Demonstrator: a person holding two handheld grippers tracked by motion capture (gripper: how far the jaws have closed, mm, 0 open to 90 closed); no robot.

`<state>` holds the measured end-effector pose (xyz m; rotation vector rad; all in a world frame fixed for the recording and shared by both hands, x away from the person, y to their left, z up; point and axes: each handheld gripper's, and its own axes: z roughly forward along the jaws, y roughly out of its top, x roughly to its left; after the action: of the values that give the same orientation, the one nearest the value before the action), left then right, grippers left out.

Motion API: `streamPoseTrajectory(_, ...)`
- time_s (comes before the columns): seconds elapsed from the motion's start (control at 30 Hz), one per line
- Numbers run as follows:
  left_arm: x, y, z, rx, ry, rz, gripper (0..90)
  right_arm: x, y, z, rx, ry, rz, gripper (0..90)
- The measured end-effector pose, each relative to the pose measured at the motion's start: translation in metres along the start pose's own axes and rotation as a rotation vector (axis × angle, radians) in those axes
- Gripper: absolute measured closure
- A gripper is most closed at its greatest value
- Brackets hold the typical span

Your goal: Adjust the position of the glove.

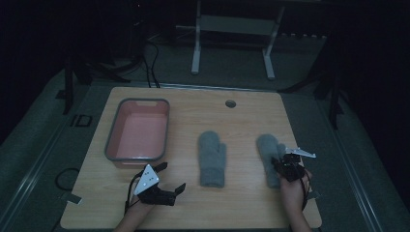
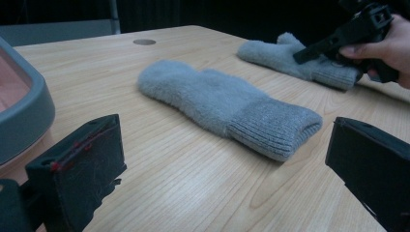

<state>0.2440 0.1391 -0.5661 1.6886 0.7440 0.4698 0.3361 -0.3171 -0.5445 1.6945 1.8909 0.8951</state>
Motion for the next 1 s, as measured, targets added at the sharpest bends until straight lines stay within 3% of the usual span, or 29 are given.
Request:
streamPoseTrajectory(0.1, 0.0, 0.0, 0.0, 0.003, -0.002, 0.003, 0.5, 0.0, 0.005, -0.002, 0.02, 0.014, -0.004, 60.3)
streamPoseTrajectory(0.23, 0.0, 0.0, 0.0, 0.003, -0.003, 0.002, 0.5, -0.002, 0.01, -0.01, 0.002, 0.041, -0.039, 51.6)
streamPoseTrajectory(0.3, 0.0, 0.0, 0.0, 0.003, -0.004, 0.001, 0.5, -0.007, 0.016, -0.016, -0.025, 0.088, -0.133, 47.8)
streamPoseTrajectory(0.33, 0.0, 0.0, 0.0, 0.003, -0.004, 0.001, 0.6, -0.007, 0.016, -0.016, -0.025, 0.088, -0.133, 47.8)
streamPoseTrajectory(0.37, 0.0, 0.0, 0.0, 0.003, -0.004, 0.0, 0.5, -0.01, 0.018, -0.016, -0.003, 0.085, -0.195, 47.8)
streamPoseTrajectory(0.43, 0.0, 0.0, 0.0, 0.003, -0.004, -0.002, 0.5, -0.011, 0.018, -0.017, -0.008, 0.094, -0.22, 47.9)
streamPoseTrajectory(0.53, 0.0, 0.0, 0.0, 0.003, -0.003, 0.001, 0.6, -0.014, 0.016, -0.016, -0.016, 0.111, -0.296, 51.5)
streamPoseTrajectory(0.7, 0.0, 0.0, 0.0, -0.002, -0.003, 0.004, 0.5, -0.02, 0.005, -0.006, -0.002, 0.153, -0.296, 53.3)
streamPoseTrajectory(0.77, 0.0, 0.0, 0.0, -0.002, -0.003, 0.003, 0.6, -0.021, 0.003, -0.003, -0.008, 0.148, -0.305, 53.8)
streamPoseTrajectory(0.97, 0.0, 0.0, 0.001, 0.0, -0.006, 0.006, 0.5, -0.018, -0.005, 0.003, -0.038, 0.149, -0.309, 70.9)
streamPoseTrajectory(1.0, 0.0, 0.0, 0.001, 0.0, -0.006, 0.006, 0.5, -0.019, -0.005, 0.003, -0.037, 0.15, -0.287, 73.7)
